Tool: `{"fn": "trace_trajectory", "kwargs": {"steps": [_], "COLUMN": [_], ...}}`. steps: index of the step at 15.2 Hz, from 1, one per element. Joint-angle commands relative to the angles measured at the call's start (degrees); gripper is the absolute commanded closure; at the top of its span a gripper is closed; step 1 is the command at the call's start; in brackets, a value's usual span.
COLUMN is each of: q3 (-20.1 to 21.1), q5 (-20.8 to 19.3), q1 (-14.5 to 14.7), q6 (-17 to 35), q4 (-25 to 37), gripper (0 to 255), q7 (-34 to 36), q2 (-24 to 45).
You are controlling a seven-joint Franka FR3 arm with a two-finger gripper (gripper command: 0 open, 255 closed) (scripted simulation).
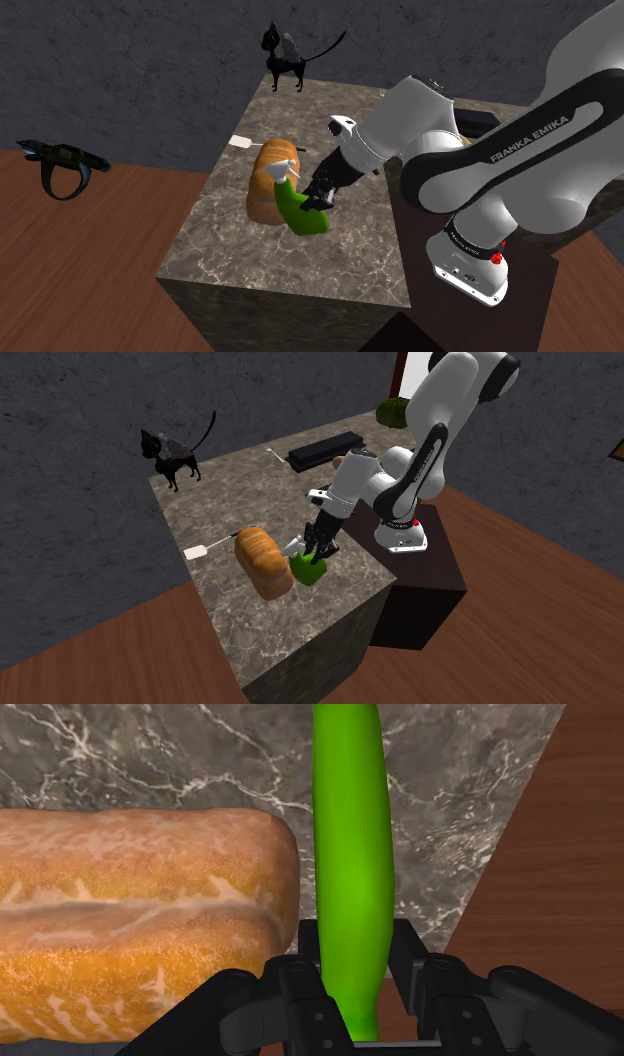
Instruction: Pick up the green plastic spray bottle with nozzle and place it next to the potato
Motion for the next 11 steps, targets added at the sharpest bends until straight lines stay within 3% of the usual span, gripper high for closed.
{"fn": "trace_trajectory", "kwargs": {"steps": [1, 11], "q3": [0.24, -0.11], "q5": [-0.56, -3.32], "q1": [-0.62, -2.90], "q6": [-2.62, -14.31], "q4": [0.29, 3.68], "gripper": [255, 255], "q7": [0.53, 2.30], "q2": [-2.30, -10.68]}}
